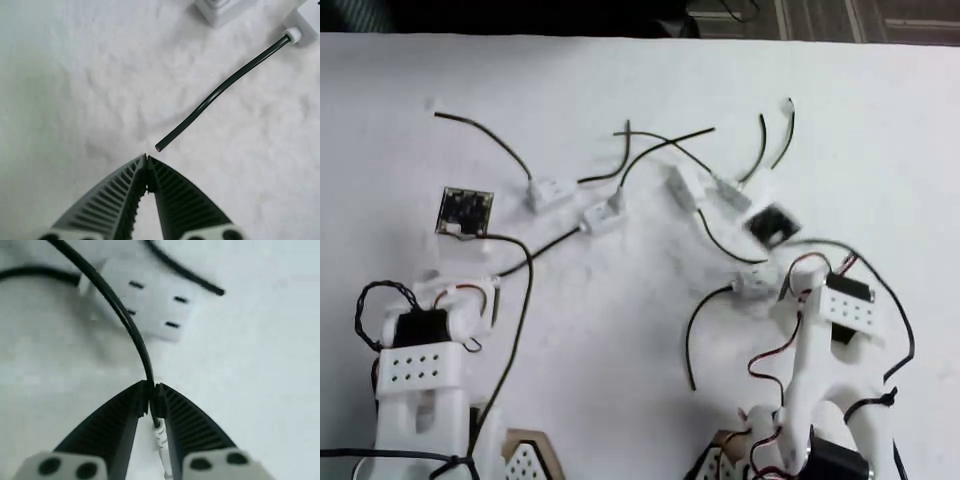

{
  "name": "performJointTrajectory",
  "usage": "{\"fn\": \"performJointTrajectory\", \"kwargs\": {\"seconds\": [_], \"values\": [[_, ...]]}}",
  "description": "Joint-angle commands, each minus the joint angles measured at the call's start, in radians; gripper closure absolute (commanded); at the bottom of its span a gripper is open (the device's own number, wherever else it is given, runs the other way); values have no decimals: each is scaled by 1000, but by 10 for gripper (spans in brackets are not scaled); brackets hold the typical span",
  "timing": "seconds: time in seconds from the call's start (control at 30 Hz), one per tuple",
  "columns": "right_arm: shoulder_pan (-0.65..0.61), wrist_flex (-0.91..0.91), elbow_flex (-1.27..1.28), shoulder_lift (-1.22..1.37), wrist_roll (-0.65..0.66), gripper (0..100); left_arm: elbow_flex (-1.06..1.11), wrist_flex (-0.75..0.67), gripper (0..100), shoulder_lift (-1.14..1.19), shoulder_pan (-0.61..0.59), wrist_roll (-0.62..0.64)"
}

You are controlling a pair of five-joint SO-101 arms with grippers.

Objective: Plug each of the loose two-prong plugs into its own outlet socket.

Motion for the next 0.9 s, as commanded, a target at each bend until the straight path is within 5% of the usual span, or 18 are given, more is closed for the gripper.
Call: {"fn": "performJointTrajectory", "kwargs": {"seconds": [0.0, 0.27, 0.47, 0.6, 0.87], "values": [[-7, -13, -124, -7, -278, 981, -3, -14, 973, -18, -8, 2], [25, -58, -180, -1, -434, 981, -3, -14, 973, -18, -10, 2], [44, -228, -143, 153, -331, 943, -3, -12, 973, -18, -10, 2], [28, -225, -189, 266, -287, 824, -3, -12, 973, -18, -10, 2], [27, -58, -301, 280, -276, 858, -3, -12, 973, -18, -10, -40]]}}
